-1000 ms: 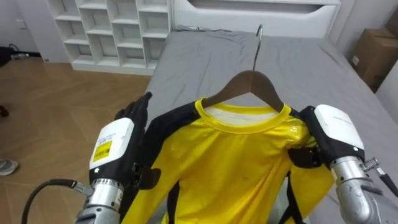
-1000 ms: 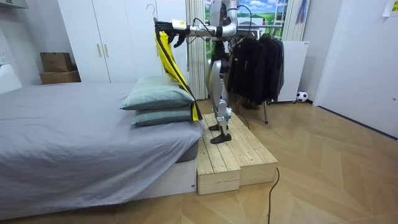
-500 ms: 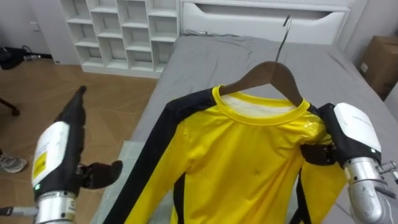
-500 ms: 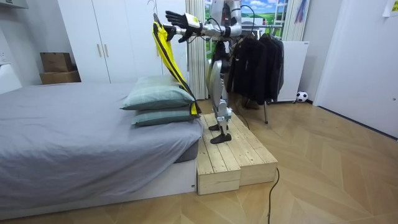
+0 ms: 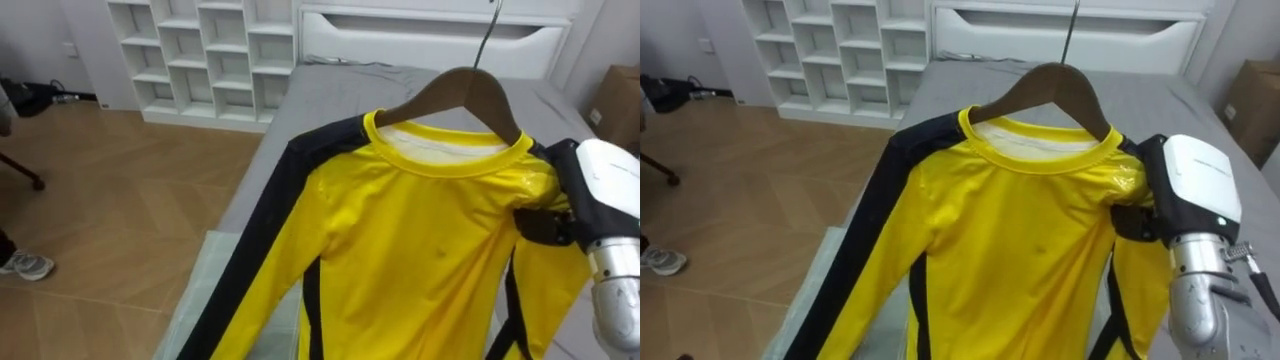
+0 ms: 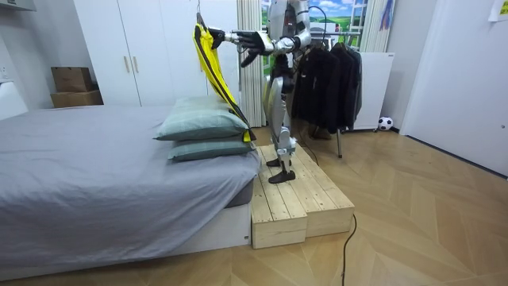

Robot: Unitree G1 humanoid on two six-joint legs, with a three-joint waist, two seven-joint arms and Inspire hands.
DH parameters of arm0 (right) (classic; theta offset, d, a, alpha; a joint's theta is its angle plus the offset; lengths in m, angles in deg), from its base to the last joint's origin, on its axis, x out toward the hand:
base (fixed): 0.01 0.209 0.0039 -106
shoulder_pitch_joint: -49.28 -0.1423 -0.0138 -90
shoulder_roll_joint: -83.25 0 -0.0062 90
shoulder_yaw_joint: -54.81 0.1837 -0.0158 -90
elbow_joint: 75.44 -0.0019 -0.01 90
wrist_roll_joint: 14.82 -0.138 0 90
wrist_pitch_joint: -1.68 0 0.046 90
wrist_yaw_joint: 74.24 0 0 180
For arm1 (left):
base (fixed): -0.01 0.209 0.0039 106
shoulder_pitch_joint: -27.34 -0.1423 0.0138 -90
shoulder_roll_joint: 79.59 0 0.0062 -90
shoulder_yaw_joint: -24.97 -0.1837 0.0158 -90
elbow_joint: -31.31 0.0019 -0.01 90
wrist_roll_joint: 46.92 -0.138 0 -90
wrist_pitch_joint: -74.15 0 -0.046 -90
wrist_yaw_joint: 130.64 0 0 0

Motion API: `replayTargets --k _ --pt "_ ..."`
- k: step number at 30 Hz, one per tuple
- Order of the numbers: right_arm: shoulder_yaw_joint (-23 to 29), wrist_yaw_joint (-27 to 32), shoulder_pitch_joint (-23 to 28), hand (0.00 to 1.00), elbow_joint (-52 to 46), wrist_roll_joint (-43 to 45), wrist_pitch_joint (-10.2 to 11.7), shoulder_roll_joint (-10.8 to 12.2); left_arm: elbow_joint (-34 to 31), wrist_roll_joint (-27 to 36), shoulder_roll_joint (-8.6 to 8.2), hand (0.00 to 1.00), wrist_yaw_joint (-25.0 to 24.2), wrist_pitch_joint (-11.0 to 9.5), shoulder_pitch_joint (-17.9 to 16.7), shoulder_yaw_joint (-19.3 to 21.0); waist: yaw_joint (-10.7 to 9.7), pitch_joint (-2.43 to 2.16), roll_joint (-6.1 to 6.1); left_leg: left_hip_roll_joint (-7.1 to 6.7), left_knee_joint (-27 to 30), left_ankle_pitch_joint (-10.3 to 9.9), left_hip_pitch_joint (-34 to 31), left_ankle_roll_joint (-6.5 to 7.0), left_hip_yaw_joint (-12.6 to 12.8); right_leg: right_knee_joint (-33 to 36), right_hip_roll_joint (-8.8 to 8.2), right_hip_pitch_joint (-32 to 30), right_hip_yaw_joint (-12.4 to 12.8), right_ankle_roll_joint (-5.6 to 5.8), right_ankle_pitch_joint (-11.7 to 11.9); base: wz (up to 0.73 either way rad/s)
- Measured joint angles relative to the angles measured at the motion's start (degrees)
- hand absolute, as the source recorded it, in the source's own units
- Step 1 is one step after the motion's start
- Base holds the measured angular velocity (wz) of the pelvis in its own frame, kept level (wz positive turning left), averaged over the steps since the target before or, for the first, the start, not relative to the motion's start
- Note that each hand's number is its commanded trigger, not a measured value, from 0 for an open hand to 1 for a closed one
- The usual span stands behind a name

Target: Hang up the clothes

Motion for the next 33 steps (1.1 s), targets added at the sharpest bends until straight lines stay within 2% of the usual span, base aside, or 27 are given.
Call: replayTargets --k 3,5,9,14,20,23,30,33 --pt "0.03 -0.01 0.50 1.00 -0.99 -0.45 -0.21 -0.02 5.19 4.39 -0.02 0.00 1.15 -0.20 -1.78 0.01 0.10 0.01 -0.14 -0.03 -0.24 0.00 -0.01 0.00 0.01 -0.02 0.02 -0.11 0.10 0.00 0.00 0.00" --pt "-0.02 -0.11 2.29 1.00 -4.52 -1.07 -1.09 -0.07 9.96 8.24 -0.05 0.00 1.39 -0.23 -3.46 -0.02 0.23 0.04 -0.16 0.01 -0.38 -0.01 0.02 0.00 0.40 -0.04 0.01 -0.36 0.34 0.00 0.00 -0.06" --pt "-0.02 -0.84 2.72 1.00 -6.78 -1.60 -1.31 -0.07 18.21 11.02 -0.05 0.00 1.40 -0.21 -4.29 0.07 0.15 0.08 -0.30 0.00 -0.53 -0.01 0.01 0.00 0.42 -0.06 -0.03 -0.41 0.32 0.00 0.00 -0.01" --pt "-0.16 -1.26 4.88 1.00 -9.79 -1.66 -1.56 -0.07 24.80 14.34 -0.04 0.00 1.13 -0.23 -5.43 0.37 0.28 0.16 -0.95 0.01 -0.40 -0.02 -0.04 0.00 0.46 -0.06 -0.06 -0.41 0.96 0.19 -0.13 0.00" --pt "-0.19 -1.31 8.77 1.00 -12.92 -1.52 -2.17 -0.07 33.93 14.37 -0.19 0.00 0.64 -0.17 -5.27 1.75 0.89 0.08 -1.27 0.06 -0.32 -0.04 0.02 0.01 1.38 -0.17 -0.14 -0.60 1.67 0.21 -0.18 -0.08" --pt "-0.17 -1.34 10.28 1.00 -14.75 -0.98 -2.24 -0.07 35.84 14.34 -0.41 0.00 0.50 -0.16 -5.42 1.74 0.85 0.12 -1.27 -0.07 -0.11 -0.06 -0.08 0.04 1.51 -0.24 -0.31 -0.59 1.95 0.08 -0.40 -0.01" --pt "-0.16 -2.40 10.34 1.00 -15.50 1.01 -2.12 0.39 39.94 13.22 -0.83 0.00 -2.48 -0.19 -5.48 1.61 0.35 0.22 -1.21 -0.09 0.30 -0.13 -0.14 0.15 1.55 -0.16 -0.47 -0.51 2.32 0.13 -0.58 0.00" --pt "-0.16 -2.51 10.34 1.00 -15.91 1.18 -1.37 0.45 41.48 12.48 -0.86 0.00 -4.30 -0.19 -5.26 1.59 0.17 0.21 -1.23 -0.06 0.37 -0.23 -0.16 0.31 1.52 -0.17 -0.53 -0.44 2.23 0.24 -0.64 0.00"
